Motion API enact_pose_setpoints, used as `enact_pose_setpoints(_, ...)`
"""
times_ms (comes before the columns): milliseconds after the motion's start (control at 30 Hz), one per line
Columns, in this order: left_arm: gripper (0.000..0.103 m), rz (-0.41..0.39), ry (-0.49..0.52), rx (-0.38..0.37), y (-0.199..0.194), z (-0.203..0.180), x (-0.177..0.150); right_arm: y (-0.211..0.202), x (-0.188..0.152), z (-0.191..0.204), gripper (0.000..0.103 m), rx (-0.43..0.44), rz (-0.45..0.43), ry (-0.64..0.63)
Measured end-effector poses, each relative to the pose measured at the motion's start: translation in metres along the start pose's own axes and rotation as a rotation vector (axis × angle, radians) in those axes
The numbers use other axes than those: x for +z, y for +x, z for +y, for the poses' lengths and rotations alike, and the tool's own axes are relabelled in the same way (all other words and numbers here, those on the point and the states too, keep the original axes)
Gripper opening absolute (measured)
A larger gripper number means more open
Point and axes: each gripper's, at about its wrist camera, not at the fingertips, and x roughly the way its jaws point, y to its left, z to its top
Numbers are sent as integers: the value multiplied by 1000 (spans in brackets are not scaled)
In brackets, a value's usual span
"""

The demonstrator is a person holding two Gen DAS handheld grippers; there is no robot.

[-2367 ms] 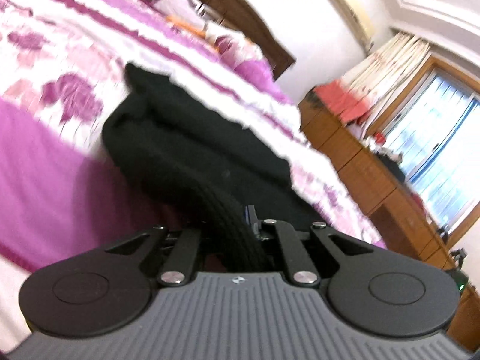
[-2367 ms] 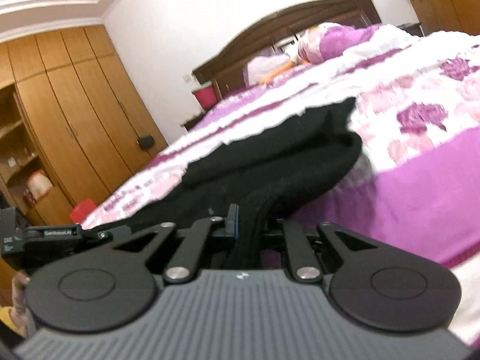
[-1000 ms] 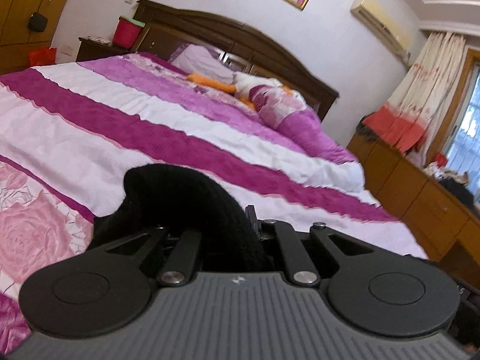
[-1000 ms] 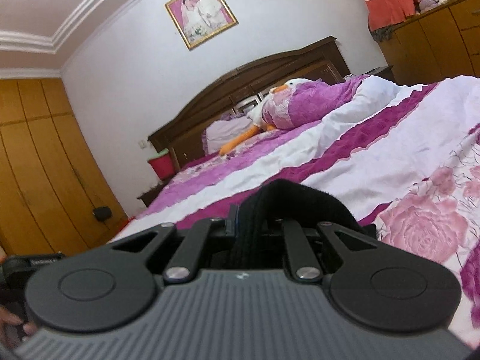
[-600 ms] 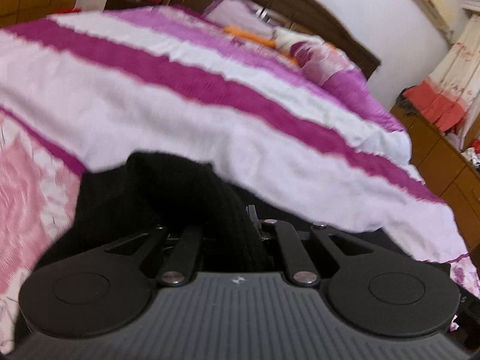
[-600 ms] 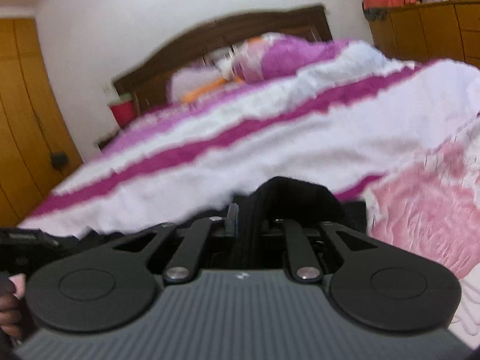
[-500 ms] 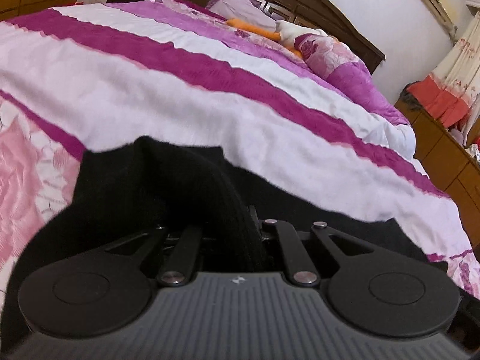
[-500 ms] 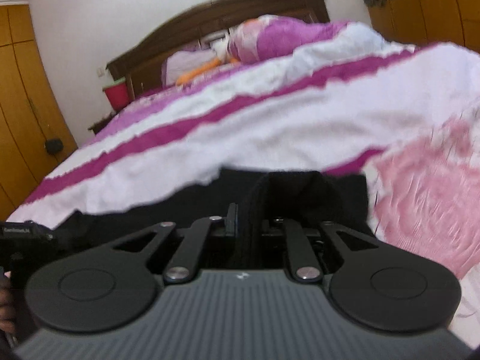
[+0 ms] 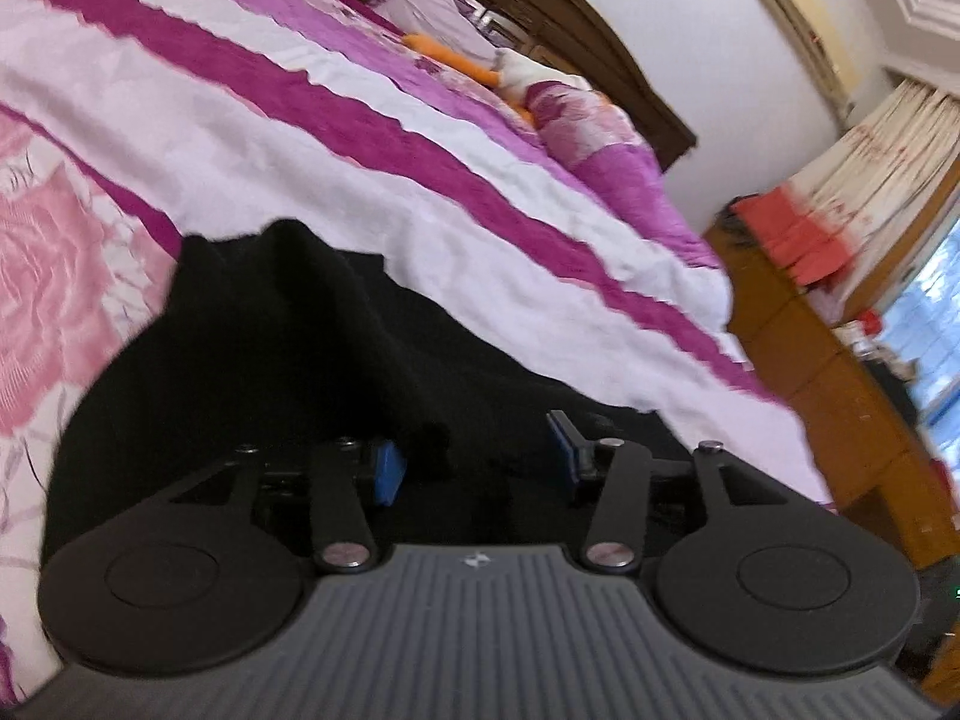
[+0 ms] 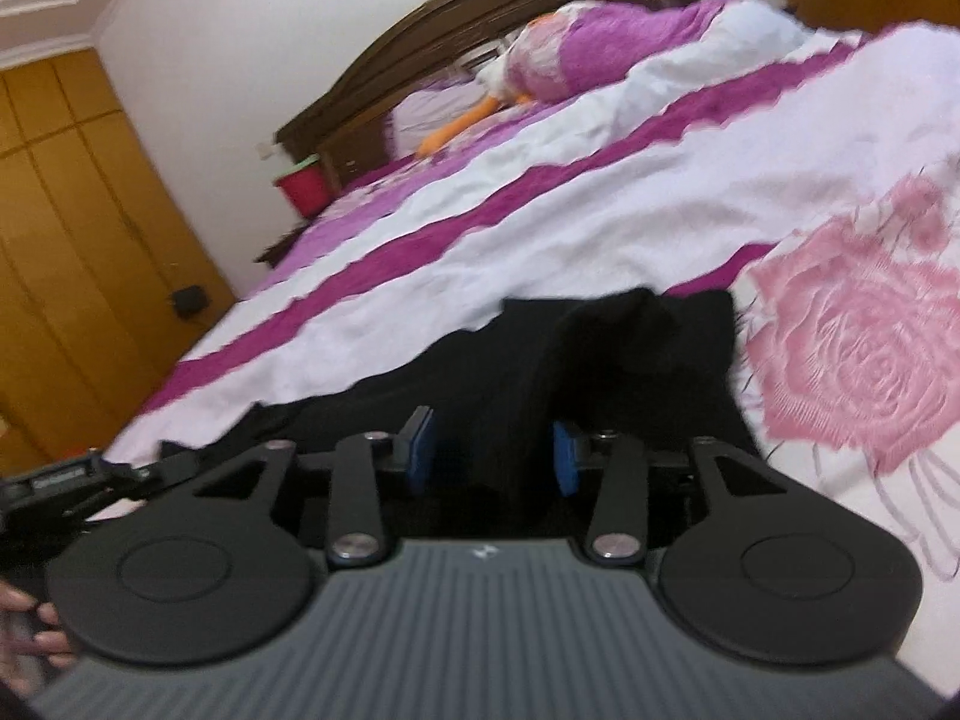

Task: Fold small clothes
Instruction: 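Lift the held end and fold it over onto the strip with both grippers, then open both grippers to release the folded end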

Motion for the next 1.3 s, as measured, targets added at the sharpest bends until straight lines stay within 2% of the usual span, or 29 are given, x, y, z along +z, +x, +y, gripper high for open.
enact_pose_setpoints(100, 54, 20, -39, -45, 4, 2, 2, 0, 4, -1, 44, 78, 36, 19)
enact_pose_setpoints(200, 54, 16, -34, -20, 14, 1, 10, 5, 9, 0, 44, 108, 40, 8)
enact_pose_setpoints(333, 54, -16, 16, 46, 31, -5, 31, 18, 23, 1, 44, 86, 26, -17)
enact_pose_setpoints(433, 54, -41, 45, 82, 39, -9, 50, 29, 37, -2, 44, 46, -17, -9)
enact_pose_setpoints(533, 54, -58, 5, 106, 43, -4, 66, 38, 48, -12, 44, 24, -41, 65)
enact_pose_setpoints(633, 54, -65, -34, 130, 41, 2, 73, 47, 52, -23, 51, 31, -32, 152)
enact_pose_setpoints(733, 54, -59, -9, 158, 31, 4, 74, 45, 50, -25, 54, 18, -40, 149)
enact_pose_setpoints(800, 55, -56, 12, 182, 21, 6, 73, 38, 49, -24, 66, -6, -50, 117)
enact_pose_setpoints(1000, 65, -44, 61, 218, -24, 20, 67, -1, 45, -32, 66, -20, -45, 68)
enact_pose_setpoints(1100, 74, -23, 91, 234, -45, 29, 56, -25, 36, -34, 66, -63, -37, 3)
enact_pose_setpoints(1233, 78, 8, 99, 227, -70, 43, 36, -48, 20, -41, 66, -106, 0, -42)
enact_pose_setpoints(1300, 79, 26, 88, 214, -78, 49, 26, -57, 9, -45, 66, -98, 28, -36)
